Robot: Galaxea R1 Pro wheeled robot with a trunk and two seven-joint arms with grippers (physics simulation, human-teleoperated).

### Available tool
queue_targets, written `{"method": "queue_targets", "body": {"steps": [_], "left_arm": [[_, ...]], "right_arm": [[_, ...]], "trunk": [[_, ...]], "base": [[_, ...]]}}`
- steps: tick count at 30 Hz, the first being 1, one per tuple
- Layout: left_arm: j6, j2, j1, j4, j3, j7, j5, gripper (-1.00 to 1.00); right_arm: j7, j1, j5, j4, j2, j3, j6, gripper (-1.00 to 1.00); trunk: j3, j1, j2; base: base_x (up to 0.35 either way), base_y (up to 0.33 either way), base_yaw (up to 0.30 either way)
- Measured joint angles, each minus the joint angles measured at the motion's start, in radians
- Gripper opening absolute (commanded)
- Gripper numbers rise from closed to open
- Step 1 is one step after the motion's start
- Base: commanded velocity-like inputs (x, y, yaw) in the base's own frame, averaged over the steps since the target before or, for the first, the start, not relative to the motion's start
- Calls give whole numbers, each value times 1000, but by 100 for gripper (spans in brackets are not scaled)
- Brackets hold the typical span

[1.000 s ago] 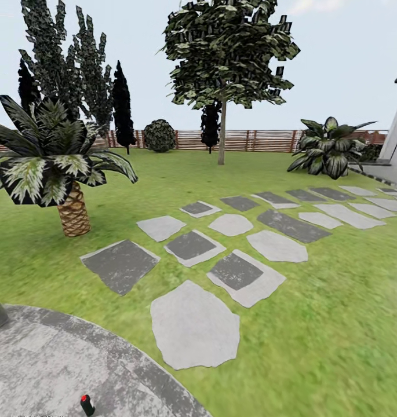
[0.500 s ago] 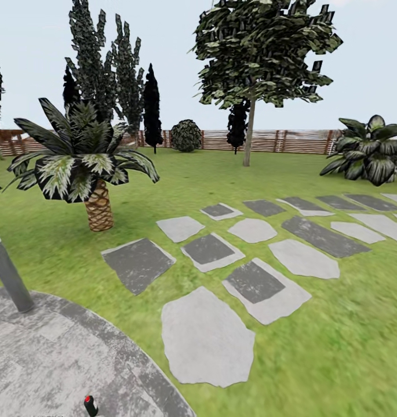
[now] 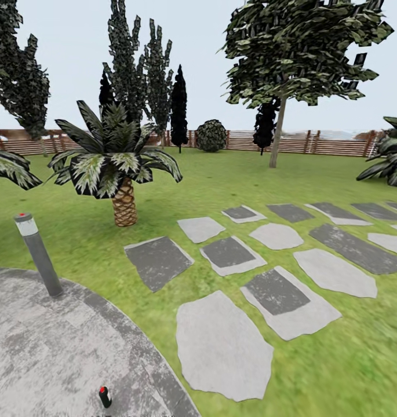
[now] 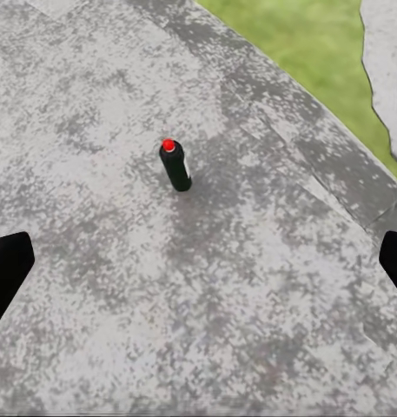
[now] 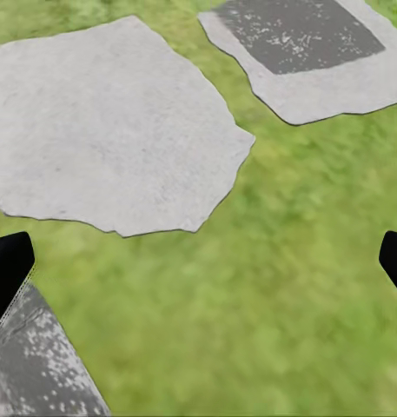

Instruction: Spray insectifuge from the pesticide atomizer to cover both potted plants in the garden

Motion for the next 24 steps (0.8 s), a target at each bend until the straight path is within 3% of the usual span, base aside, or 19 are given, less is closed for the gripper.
{"method": "queue_targets", "body": {"steps": [24], "left_arm": [[0, 0, 0, 0, 0, 0, 0, 100]], "right_arm": [[-3, 0, 0, -1, 0, 0, 1, 100]], "trunk": [[-9, 0, 0]], "base": [[0, 0, 279]]}}
